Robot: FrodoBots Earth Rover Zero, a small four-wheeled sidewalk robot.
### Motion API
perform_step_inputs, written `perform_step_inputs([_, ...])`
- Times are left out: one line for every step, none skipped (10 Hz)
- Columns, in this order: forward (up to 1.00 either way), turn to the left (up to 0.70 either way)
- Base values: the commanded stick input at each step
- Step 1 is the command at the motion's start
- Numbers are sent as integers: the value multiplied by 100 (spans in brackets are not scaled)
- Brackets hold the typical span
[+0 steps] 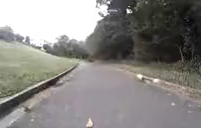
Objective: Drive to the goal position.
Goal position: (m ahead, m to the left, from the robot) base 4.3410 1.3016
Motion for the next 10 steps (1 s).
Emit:
perform_step_inputs([100,0])
perform_step_inputs([100,0])
perform_step_inputs([100,0])
perform_step_inputs([100,0])
perform_step_inputs([100,0])
perform_step_inputs([100,0])
perform_step_inputs([100,0])
perform_step_inputs([100,0])
perform_step_inputs([100,0])
perform_step_inputs([100,0])
